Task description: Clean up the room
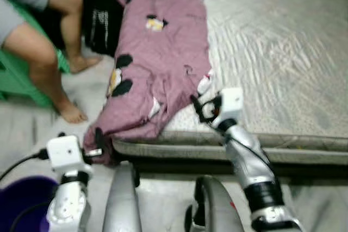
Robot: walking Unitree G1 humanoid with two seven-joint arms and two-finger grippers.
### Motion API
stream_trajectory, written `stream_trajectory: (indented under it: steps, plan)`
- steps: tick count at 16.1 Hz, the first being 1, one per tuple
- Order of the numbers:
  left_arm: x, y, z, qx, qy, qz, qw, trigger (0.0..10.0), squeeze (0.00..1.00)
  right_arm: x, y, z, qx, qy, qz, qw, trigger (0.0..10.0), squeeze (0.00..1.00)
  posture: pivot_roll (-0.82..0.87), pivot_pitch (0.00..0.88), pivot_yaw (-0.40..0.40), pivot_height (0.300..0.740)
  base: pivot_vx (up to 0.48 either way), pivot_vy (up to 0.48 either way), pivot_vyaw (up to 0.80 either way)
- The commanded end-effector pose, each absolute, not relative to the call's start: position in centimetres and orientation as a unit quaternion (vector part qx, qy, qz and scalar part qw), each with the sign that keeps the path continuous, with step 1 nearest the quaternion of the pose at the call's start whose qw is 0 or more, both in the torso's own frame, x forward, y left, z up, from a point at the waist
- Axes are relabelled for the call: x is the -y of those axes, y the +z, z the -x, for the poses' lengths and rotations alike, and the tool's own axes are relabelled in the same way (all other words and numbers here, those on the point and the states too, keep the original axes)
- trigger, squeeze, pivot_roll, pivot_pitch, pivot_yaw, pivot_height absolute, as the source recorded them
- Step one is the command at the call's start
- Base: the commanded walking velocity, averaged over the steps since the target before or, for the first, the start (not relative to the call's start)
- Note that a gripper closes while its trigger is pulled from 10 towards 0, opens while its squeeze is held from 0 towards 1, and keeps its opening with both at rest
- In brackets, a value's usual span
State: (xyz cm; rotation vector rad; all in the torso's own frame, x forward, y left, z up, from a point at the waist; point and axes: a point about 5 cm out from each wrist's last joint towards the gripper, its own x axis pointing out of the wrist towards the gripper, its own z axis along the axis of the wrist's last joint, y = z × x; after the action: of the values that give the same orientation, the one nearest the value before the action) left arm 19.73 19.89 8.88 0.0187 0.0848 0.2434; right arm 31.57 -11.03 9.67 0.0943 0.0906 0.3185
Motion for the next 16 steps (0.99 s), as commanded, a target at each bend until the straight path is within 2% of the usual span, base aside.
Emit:
stream_trajectory:
  steps: [1, 3, 9, 16]
  plan:
    - [-19.9, 9.4, -19.9, -0.031, 0.124, -0.008, 0.992, 10.0, 0.0, 11.4, 10.1, -31.7, -0.038, 0.154, -0.045, 0.986, 10.0, 0.0, 0.02, 0.176, -0.058, 0.635, 0.0, 0.0, 0.0]
    - [-20.0, 9.4, -19.9, -0.033, 0.128, -0.003, 0.991, 10.0, 0.0, 11.2, 10.1, -31.8, -0.037, 0.16, -0.045, 0.985, 10.0, 0.0, 0.01, 0.184, -0.056, 0.635, 0.0, 0.0, 0.0]
    - [-20.1, 9.5, -20.3, -0.031, 0.132, 0.005, 0.991, 10.0, 0.0, 10.7, 10.2, -31.8, -0.035, 0.178, -0.045, 0.982, 10.0, 0.0, 0.0, 0.191, -0.061, 0.565, 0.0, 0.0, 0.0]
    - [-20.4, 9.6, -20.2, -0.031, 0.147, 0.007, 0.989, 10.0, 0.0, 10.3, 10.0, -31.8, -0.042, 0.194, -0.049, 0.979, 10.0, 0.0, 0.01, 0.199, -0.063, 0.56, 0.0, 0.0, 0.0]
